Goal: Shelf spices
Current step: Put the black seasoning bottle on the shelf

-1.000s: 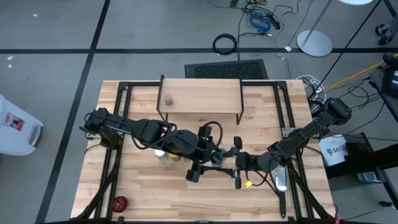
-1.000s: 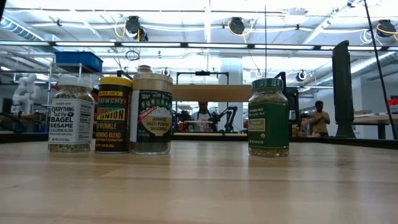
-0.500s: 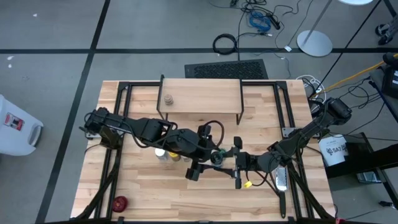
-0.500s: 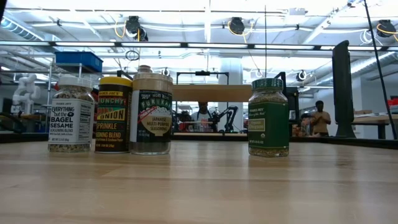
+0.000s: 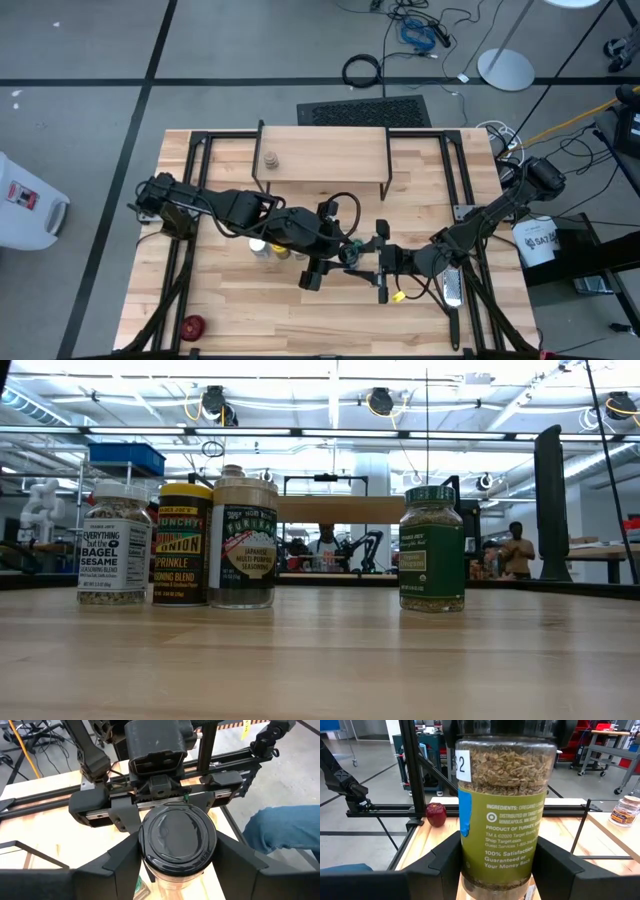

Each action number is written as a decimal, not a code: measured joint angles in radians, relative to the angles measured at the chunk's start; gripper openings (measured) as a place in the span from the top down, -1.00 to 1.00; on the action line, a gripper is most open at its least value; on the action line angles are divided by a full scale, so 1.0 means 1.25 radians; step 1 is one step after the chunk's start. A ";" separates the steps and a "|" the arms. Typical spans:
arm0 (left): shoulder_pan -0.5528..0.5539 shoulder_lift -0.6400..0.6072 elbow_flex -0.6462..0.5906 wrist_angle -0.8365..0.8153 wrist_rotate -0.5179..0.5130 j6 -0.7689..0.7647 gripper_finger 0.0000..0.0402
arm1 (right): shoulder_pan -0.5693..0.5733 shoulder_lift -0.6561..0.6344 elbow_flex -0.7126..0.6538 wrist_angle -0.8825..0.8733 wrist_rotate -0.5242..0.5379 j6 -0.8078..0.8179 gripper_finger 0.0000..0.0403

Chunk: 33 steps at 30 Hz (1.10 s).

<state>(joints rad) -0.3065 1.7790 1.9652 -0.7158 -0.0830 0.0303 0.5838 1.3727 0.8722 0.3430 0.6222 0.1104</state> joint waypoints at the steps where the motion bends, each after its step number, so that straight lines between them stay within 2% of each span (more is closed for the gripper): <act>1: 0.000 0.000 0.000 0.000 0.000 0.000 -0.10 | 0.000 0.000 0.000 -0.002 0.000 0.000 0.07; 22: 0.000 0.001 -0.001 -0.003 0.000 0.001 -0.09 | 0.001 0.000 0.000 -0.012 0.000 0.001 0.05; 33: -0.001 0.001 -0.001 -0.009 0.000 0.002 -0.08 | 0.006 0.000 0.000 -0.010 0.000 0.010 -0.54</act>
<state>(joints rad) -0.3080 1.7805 1.9644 -0.7270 -0.0826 0.0330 0.5911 1.3727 0.8722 0.3305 0.6220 0.1226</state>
